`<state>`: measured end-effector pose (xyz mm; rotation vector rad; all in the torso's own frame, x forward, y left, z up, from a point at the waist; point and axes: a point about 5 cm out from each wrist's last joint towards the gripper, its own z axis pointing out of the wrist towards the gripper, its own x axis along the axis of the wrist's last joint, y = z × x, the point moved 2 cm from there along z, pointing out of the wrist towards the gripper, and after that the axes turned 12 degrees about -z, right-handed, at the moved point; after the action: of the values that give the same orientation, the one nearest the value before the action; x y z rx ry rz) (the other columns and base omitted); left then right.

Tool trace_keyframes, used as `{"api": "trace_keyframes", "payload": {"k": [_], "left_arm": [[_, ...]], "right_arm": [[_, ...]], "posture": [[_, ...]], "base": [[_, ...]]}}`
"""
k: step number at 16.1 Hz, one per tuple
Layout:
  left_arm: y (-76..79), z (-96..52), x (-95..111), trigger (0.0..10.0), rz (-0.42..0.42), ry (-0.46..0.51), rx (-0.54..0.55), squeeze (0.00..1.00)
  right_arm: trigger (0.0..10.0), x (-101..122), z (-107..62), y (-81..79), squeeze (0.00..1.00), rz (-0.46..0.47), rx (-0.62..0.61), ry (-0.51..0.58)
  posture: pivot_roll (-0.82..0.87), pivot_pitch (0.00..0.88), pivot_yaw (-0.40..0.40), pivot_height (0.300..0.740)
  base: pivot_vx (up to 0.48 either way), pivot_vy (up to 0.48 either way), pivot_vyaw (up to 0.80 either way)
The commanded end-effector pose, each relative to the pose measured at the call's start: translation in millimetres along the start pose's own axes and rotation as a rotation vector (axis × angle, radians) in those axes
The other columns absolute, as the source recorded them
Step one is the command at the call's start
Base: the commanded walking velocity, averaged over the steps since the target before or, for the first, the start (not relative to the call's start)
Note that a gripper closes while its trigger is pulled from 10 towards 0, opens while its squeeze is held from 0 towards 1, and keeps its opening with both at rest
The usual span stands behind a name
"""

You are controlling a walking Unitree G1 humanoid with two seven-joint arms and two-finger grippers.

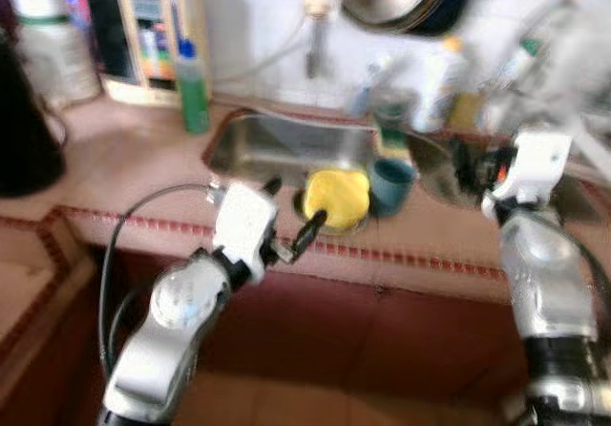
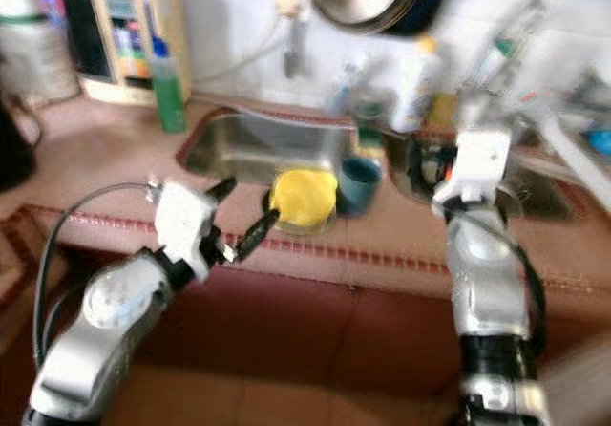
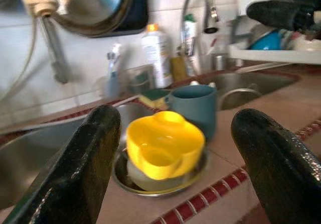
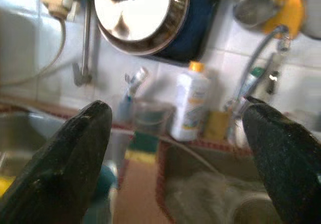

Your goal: Kitchen organization

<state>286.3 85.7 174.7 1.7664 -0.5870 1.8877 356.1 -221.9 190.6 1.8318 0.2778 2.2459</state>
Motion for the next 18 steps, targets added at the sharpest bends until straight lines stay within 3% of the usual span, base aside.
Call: {"api": "trace_keyframes", "payload": {"k": [1,10,16,18], "left_arm": [[3.0,2.5,3.9,10.0,0.008,0.009,-0.013,0.00],[-1.2,-1.2,7.5,10.0,0.035,0.027,-0.025,0.00],[-6.2,-0.7,9.6,10.0,0.006,0.047,-0.005,0.00],[-12.8,1.3,11.7,10.0,0.031,0.067,0.052,0.00]], "right_arm": [[10.0,3.7,2.2,6.6,0.00,-0.015,-0.006,0.011],[10.0,2.8,-1.9,-8.0,0.00,-0.016,0.034,0.027],[10.0,10.1,-5.2,-15.4,0.00,0.012,0.026,0.080],[10.0,13.8,-9.0,-22.1,0.00,0.018,0.038,0.112]], "posture": [[0.00,0.000,-0.066,0.732],[0.00,0.000,-0.057,0.732],[0.00,0.000,-0.060,0.732],[0.00,0.000,-0.060,0.732]], "base": [[0.000,0.000,0.00],[0.000,0.000,0.00],[0.000,-0.464,0.00],[0.000,-0.240,0.00]]}}
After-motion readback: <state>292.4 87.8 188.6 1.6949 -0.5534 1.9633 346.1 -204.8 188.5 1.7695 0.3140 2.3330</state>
